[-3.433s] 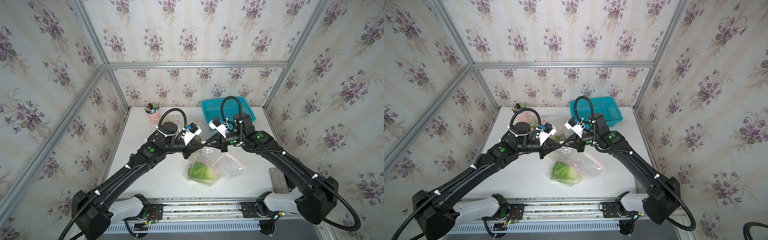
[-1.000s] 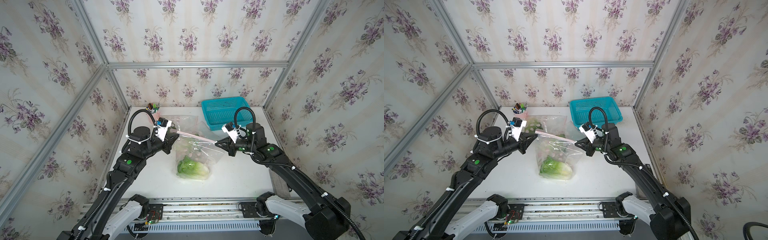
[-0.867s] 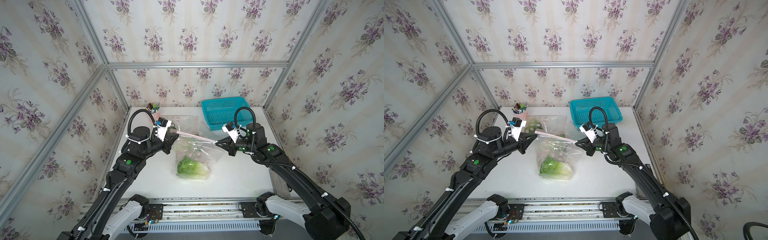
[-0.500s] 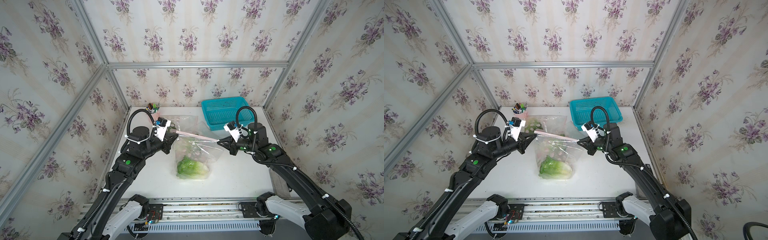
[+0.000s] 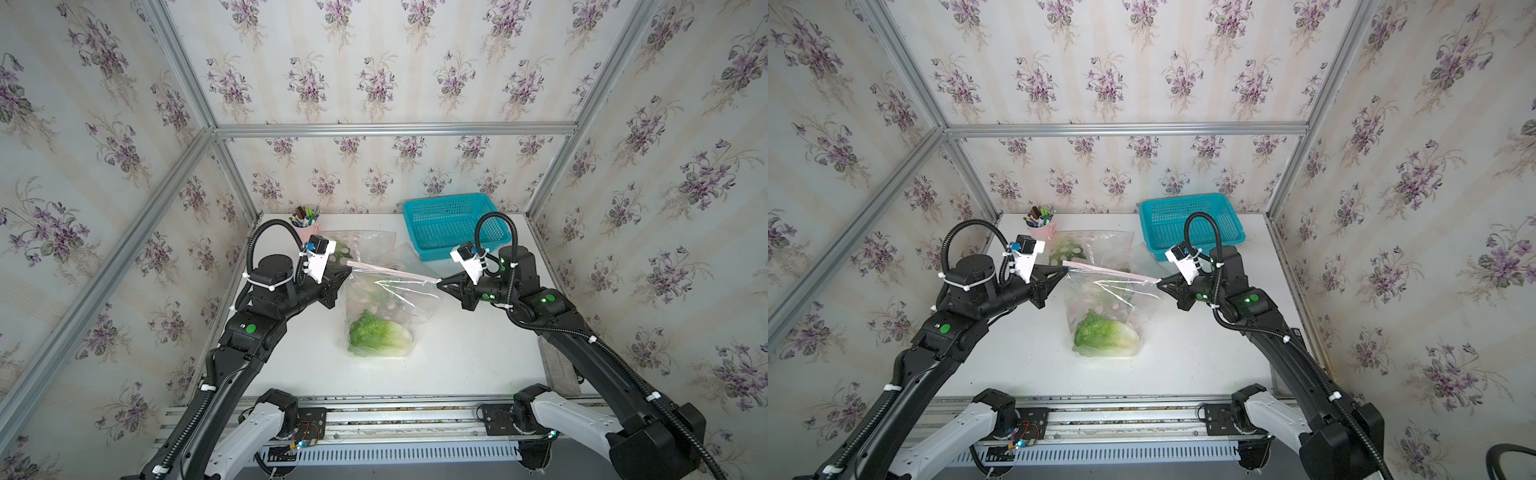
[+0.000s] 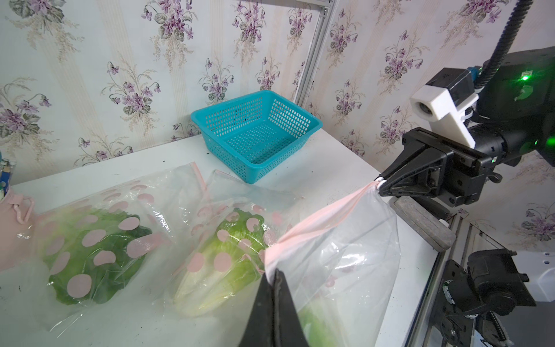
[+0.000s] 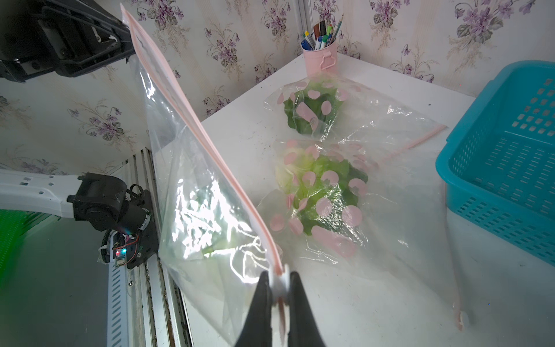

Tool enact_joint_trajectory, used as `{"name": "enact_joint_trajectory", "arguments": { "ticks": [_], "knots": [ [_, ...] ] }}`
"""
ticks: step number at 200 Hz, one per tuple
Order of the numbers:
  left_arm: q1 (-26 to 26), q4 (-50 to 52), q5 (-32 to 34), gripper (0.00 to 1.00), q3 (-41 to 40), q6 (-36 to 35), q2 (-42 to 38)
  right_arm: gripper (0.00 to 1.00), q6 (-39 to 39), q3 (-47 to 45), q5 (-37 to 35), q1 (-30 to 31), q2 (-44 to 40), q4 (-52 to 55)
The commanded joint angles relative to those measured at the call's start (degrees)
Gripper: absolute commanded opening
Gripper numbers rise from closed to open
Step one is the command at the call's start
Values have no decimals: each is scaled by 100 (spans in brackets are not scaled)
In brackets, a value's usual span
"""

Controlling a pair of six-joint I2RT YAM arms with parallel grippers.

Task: Open the zip-top bag and take out the chinese cabbages
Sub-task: Unzip the zipper on the zipper food storage bag, then adjust the zipper food storage bag at the center of the board.

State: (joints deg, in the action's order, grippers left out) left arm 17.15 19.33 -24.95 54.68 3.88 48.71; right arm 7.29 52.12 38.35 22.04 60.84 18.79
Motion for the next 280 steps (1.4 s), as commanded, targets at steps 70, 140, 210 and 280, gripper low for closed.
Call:
{"name": "enact_joint_trajectory", "arguments": {
  "ticks": [70, 140, 210, 280],
  "knots": [
    [-89, -17, -277, 0, 44, 3, 24, 57, -365, 145, 56, -33, -53, 70],
    [-87, -17, -1188, 0, 44, -53, 119, 41, -1274, 1670, -367, 444, 507, 455],
    [-73, -17, -1444, 0, 26, -97, 154, 15, -1396, 2258, -959, 2289, 1333, 354],
    [-80, -16, -1461, 0, 17, -104, 166, 6, -1608, 2306, -644, 2419, 1570, 148]
  ]
}}
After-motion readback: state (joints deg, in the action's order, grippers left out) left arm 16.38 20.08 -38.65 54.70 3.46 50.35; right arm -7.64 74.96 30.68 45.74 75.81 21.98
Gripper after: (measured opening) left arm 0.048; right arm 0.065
